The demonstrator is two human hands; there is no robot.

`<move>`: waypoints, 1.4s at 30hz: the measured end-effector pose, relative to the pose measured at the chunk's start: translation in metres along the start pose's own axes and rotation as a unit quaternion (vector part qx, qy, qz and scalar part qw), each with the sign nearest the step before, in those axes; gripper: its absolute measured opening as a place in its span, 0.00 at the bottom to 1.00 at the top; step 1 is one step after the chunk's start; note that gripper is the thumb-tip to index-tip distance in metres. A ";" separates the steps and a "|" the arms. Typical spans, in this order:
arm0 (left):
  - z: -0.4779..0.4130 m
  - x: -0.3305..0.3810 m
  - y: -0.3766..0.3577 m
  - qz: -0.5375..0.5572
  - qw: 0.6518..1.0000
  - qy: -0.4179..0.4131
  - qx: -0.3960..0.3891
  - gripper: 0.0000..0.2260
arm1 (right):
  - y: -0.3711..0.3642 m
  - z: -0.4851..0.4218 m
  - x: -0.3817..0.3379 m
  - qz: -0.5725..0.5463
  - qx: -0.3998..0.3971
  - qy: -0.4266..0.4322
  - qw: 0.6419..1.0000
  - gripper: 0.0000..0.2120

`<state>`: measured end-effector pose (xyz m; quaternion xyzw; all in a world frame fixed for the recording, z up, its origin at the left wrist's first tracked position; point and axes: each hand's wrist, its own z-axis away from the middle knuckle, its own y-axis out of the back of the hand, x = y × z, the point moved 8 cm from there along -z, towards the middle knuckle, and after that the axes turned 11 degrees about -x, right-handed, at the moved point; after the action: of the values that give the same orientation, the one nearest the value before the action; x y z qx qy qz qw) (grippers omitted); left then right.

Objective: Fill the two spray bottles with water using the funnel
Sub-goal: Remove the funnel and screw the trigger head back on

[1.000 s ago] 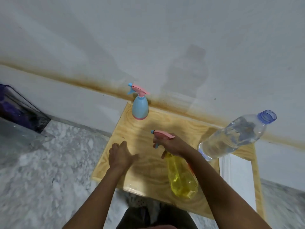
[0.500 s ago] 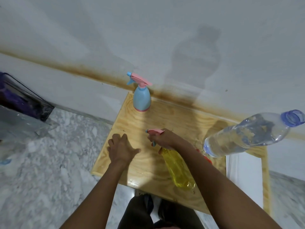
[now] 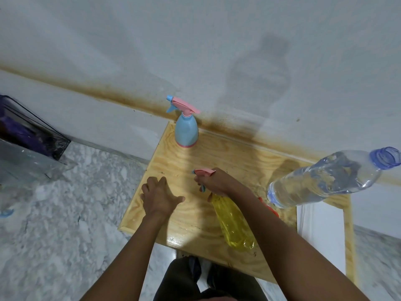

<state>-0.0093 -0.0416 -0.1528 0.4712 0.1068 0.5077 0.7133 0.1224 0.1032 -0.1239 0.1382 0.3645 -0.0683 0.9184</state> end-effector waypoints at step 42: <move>0.000 0.164 0.043 0.251 0.909 -0.332 -0.030 0.34 | 0.101 0.090 -0.047 -0.057 0.333 0.215 0.916 0.19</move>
<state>0.0394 0.0959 -0.0659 0.6020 -0.2731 0.4877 0.5703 0.1693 0.1729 -0.0085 0.4265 0.5162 -0.2067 0.7133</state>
